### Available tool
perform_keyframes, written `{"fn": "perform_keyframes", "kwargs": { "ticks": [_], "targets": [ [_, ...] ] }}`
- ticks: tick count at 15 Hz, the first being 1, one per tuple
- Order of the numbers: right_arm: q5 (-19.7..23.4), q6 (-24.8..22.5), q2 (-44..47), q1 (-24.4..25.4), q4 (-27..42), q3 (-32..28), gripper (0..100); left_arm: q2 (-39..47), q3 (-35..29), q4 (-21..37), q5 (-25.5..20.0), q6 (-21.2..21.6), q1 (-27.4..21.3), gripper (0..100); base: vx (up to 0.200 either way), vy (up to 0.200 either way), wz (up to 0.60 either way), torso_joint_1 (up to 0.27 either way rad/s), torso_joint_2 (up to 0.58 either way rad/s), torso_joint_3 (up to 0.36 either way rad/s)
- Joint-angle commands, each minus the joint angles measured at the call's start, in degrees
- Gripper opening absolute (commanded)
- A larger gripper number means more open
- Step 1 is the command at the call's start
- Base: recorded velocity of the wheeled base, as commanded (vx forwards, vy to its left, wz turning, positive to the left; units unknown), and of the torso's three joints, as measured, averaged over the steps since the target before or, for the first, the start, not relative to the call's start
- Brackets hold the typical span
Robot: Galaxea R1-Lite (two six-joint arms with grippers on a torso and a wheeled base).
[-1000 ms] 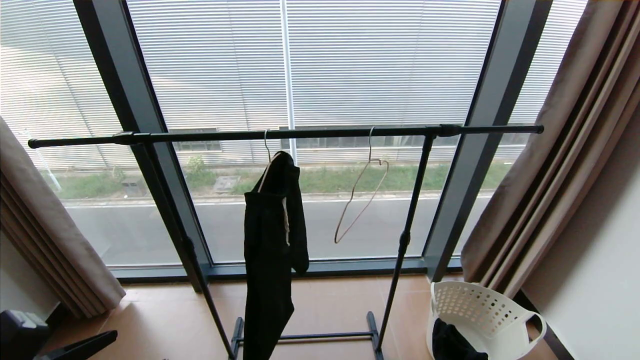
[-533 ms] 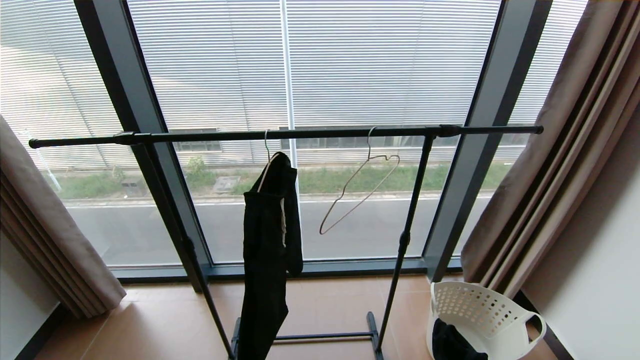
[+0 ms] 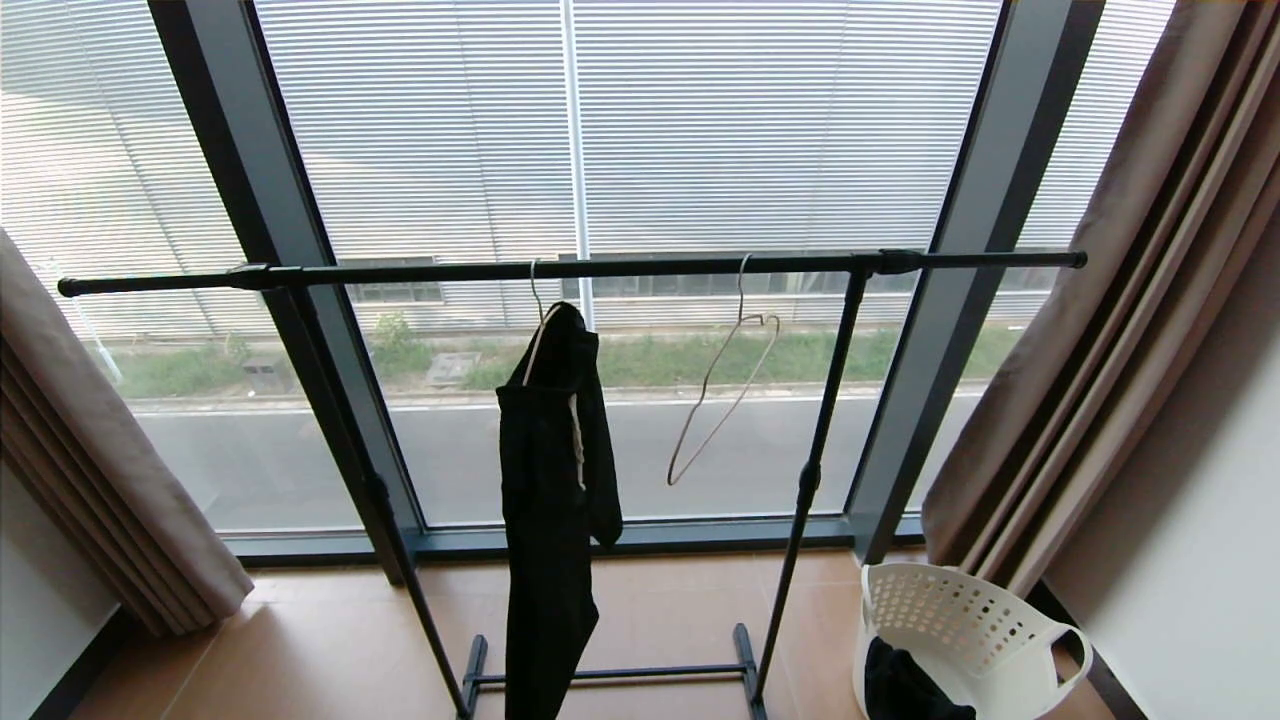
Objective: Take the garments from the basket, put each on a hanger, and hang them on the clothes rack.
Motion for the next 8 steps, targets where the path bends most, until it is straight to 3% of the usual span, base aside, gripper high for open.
{"fn": "perform_keyframes", "kwargs": {
  "ticks": [1,3,6,8],
  "targets": [
    [0.0,0.0,-0.7,0.0,-0.1,0.0,100,-1.2,-0.1,0.4,-2.0,-0.1,0.7,100,0.000,0.000,0.00,0.000,0.00,0.000],
    [0.1,0.1,-0.7,0.0,0.0,0.0,100,-1.3,-0.2,0.4,-2.3,0.1,-0.8,100,0.000,0.000,0.00,0.000,0.00,0.000],
    [0.1,0.2,-0.8,0.0,-0.1,0.0,100,-5.2,-0.2,0.6,-1.8,-0.5,-7.4,100,0.000,0.000,0.00,0.000,0.00,0.000],
    [0.0,0.2,-0.8,0.0,-0.2,0.0,100,-6.0,-0.2,0.6,0.4,0.0,-6.8,100,0.000,0.000,0.00,0.000,0.00,0.000]
  ]
}}
